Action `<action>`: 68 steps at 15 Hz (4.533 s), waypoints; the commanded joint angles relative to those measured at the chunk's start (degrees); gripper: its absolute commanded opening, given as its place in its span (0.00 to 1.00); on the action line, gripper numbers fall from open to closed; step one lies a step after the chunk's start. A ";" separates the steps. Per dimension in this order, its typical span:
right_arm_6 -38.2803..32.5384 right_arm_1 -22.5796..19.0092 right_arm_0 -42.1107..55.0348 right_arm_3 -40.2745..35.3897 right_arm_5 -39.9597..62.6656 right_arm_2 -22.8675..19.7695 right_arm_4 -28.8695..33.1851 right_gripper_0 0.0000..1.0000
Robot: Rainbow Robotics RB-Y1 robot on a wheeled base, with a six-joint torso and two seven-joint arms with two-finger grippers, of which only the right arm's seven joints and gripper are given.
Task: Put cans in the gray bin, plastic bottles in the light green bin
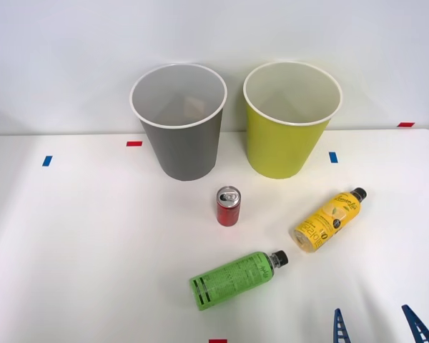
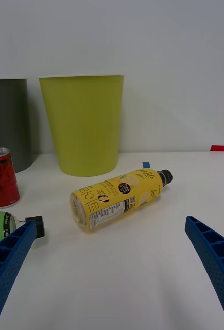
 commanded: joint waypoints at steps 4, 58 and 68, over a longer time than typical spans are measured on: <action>0.00 0.00 0.00 0.00 0.00 0.00 0.00 1.00; -13.36 1.14 -15.47 -35.51 79.19 -11.78 -2.64 1.00; -51.50 -2.20 -39.29 -35.51 119.88 -13.45 -1.76 1.00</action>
